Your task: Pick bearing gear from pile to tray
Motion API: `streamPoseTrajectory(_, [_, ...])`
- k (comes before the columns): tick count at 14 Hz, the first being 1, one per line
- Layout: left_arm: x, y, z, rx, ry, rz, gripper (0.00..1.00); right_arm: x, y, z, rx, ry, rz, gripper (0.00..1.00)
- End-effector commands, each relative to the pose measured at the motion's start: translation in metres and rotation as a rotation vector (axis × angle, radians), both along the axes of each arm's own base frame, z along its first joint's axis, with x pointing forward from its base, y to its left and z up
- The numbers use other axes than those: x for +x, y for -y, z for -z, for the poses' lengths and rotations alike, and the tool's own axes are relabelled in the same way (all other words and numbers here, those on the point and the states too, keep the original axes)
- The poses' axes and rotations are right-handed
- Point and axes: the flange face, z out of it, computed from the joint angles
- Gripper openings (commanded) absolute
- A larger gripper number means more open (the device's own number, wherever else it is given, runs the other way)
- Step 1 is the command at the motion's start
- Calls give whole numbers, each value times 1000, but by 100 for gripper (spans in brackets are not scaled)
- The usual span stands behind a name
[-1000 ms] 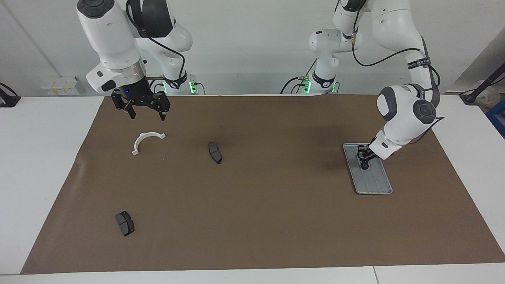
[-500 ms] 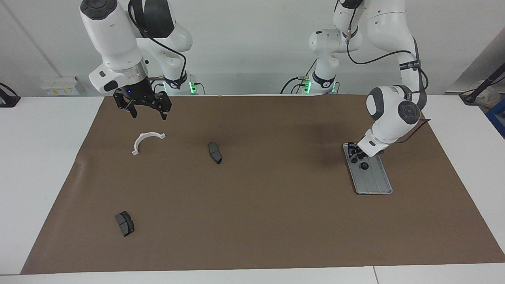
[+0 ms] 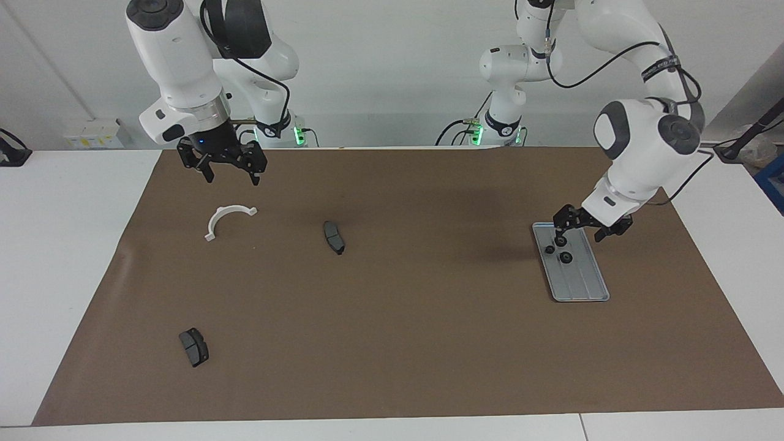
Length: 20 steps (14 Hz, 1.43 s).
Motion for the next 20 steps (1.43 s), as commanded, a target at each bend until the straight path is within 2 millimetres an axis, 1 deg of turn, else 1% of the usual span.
streamPoseTrajectory(1, [-18, 2, -77, 4, 6, 1, 100, -7, -1, -1, 1, 14, 16, 100])
streamPoseTrajectory(2, [-31, 3, -102, 4, 39, 3, 100, -7, -2, -3, 1, 17, 13, 100])
streamPoseTrajectory(3, [-44, 3, -123, 5, 57, 4, 100, -6, -2, -3, 2, 19, 11, 100])
streamPoseTrajectory(4, [-55, 2, -138, 7, 58, 5, 100, -5, -1, -3, 2, 17, 7, 100])
streamPoseTrajectory(5, [-65, 2, -152, 7, 74, 5, 100, -5, 0, -4, 2, 19, 8, 100])
streamPoseTrajectory(6, [-71, 2, -161, 7, 90, 5, 100, -6, 0, -3, 2, 14, 8, 100])
streamPoseTrajectory(7, [-73, 2, -164, 7, 97, 7, 100, -7, -1, -5, 13, 7, 11, 100])
streamPoseTrajectory(9, [-73, -1, -168, 6, 114, 2, 100, -7, -2, -8, 14, 8, 12, 100])
streamPoseTrajectory(10, [-73, -6, -169, 8, 117, -3, 100, -5, -2, -10, 16, 12, 8, 100])
streamPoseTrajectory(12, [-72, -12, -169, 8, 122, -9, 100, 4, 4, -18, 21, 30, 17, 100])
streamPoseTrajectory(15, [-67, -11, -172, 8, 173, -27, 100, 14, 8, -34, 19, 40, 20, 100])
streamPoseTrajectory(16, [-63, -12, -168, 8, 174, -44, 100, 16, 8, -36, 20, 39, 20, 100])
streamPoseTrajectory(18, [-48, -13, -152, 42, 170, -41, 100, 15, 10, -36, 13, 29, 23, 100])
streamPoseTrajectory(19, [-39, -9, -142, 49, 161, -34, 100, 14, 10, -37, 13, 29, 23, 100])
streamPoseTrajectory(20, [-32, -10, -137, 46, 153, -36, 100, 14, 9, -37, 17, 28, 22, 100])
